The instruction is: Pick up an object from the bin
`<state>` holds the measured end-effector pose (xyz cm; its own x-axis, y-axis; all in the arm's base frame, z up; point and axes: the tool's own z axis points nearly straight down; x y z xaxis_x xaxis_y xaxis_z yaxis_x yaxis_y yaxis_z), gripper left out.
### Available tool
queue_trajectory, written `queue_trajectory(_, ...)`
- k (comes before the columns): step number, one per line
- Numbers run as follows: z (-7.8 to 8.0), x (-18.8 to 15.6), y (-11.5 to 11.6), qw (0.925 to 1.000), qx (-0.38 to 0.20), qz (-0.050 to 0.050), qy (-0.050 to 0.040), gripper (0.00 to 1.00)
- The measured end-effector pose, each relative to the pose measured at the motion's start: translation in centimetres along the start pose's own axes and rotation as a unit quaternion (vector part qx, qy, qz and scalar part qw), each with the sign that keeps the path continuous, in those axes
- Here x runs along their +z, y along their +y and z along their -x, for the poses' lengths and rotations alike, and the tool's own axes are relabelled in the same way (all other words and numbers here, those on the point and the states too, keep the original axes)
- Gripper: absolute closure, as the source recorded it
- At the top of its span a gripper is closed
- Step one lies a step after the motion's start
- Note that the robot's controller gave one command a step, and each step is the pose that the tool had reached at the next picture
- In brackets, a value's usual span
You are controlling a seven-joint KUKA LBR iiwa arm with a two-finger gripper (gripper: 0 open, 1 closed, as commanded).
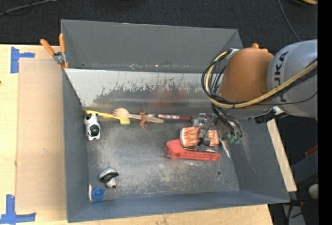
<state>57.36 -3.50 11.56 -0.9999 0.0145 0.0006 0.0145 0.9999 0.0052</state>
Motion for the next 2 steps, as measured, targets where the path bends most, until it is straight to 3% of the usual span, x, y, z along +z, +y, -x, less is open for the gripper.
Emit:
queue_trajectory(1,-0.5,-1.5,3.5,0.9912,-0.132,0.0,-0.0035,1.0)
queue_trajectory(2,0.0,2.3,-1.3,0.9741,-0.226,0.0,-0.0043,1.0)
